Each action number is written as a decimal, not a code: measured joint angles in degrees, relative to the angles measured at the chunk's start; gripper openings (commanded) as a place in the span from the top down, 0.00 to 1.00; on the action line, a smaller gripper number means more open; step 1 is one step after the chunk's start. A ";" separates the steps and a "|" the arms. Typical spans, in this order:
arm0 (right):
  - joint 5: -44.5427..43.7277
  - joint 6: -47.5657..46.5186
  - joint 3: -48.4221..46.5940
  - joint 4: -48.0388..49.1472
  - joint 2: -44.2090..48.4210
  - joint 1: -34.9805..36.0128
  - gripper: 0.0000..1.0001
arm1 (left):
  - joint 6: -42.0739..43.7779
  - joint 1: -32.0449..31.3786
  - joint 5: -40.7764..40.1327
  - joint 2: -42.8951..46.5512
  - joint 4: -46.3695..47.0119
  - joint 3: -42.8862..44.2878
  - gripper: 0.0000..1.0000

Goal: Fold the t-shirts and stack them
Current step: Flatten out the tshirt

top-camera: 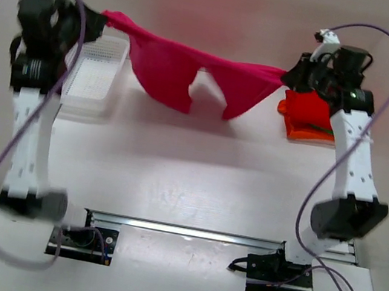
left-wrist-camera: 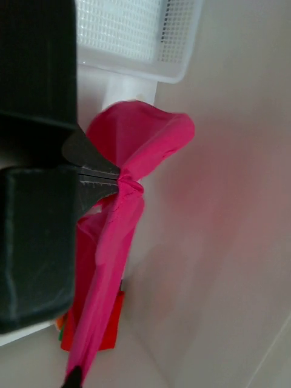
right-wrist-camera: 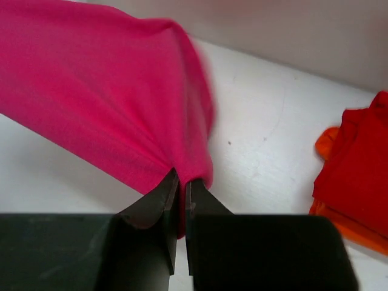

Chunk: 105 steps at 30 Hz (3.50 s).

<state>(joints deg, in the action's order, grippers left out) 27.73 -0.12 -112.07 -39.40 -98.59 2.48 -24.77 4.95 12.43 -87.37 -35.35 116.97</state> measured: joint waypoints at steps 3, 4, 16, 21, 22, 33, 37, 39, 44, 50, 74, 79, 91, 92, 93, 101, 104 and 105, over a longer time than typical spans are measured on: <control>3.39 0.04 7.78 3.52 9.29 -1.90 1.00 | 0.59 -2.01 -2.03 20.52 4.57 -19.12 1.00; 4.46 -0.04 9.90 4.37 11.04 -2.51 1.00 | 0.70 -2.80 -2.43 25.81 5.38 -23.80 1.00; 3.58 -2.16 44.39 1.92 18.40 -0.04 1.00 | 0.37 -7.30 -3.93 43.17 1.38 -63.23 1.00; 4.85 1.51 41.72 4.37 37.16 0.63 1.00 | 0.26 -9.14 -4.72 42.51 1.11 -46.25 1.00; 5.62 2.05 40.17 5.51 39.54 -0.09 1.00 | -0.11 -9.38 -4.48 42.66 2.69 -43.98 1.00; 7.34 0.07 24.96 8.20 19.30 1.09 1.00 | -2.23 -8.48 -0.52 26.03 8.57 -42.36 1.00; 5.49 -2.27 15.13 4.98 2.21 1.99 1.00 | -1.27 -6.36 -0.48 9.11 7.54 -32.24 1.00; 5.14 -3.17 6.40 3.02 -5.68 2.12 1.00 | -0.83 -5.68 -0.48 1.46 6.12 -23.08 1.00; 4.42 -3.69 -16.11 1.29 -17.44 1.68 1.00 | -0.04 -2.36 -0.68 -11.32 3.26 2.93 1.00; 10.51 0.02 -14.19 6.14 -7.34 -3.69 1.00 | 0.35 -1.44 -1.79 1.99 5.97 2.82 1.00; 9.05 9.05 71.43 12.87 16.79 -0.44 1.00 | -7.52 -17.00 -4.02 60.52 7.19 -92.28 1.00; 8.26 9.86 75.95 12.50 17.11 -0.85 1.00 | -10.21 -18.03 -2.54 62.45 5.84 -96.67 1.00; 6.40 4.48 13.84 2.56 -17.46 0.31 1.00 | -1.51 -5.90 0.00 10.21 9.86 -49.86 1.00; 6.01 4.39 4.44 1.51 -21.70 0.48 1.00 | -0.59 -4.81 0.26 4.48 9.77 -40.13 1.00; 5.97 5.03 -4.85 1.42 -25.24 0.35 1.00 | -0.02 -3.80 0.20 -0.09 9.20 -31.41 1.00; 10.03 8.92 -1.90 13.81 -3.32 -1.73 1.00 | 2.82 -1.81 -4.22 11.61 12.37 -18.84 1.00; 11.39 8.24 2.89 17.03 3.08 -1.92 1.00 | 1.42 -2.56 -4.15 29.75 15.45 -36.48 1.00; 11.72 7.58 6.01 18.32 4.55 -1.92 1.00 | 0.96 -2.73 -4.39 34.16 16.39 -40.57 1.00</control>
<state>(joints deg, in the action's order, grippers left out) 39.44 7.46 -106.06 -21.08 -94.04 0.56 -23.81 2.22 8.03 -53.21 -18.96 76.40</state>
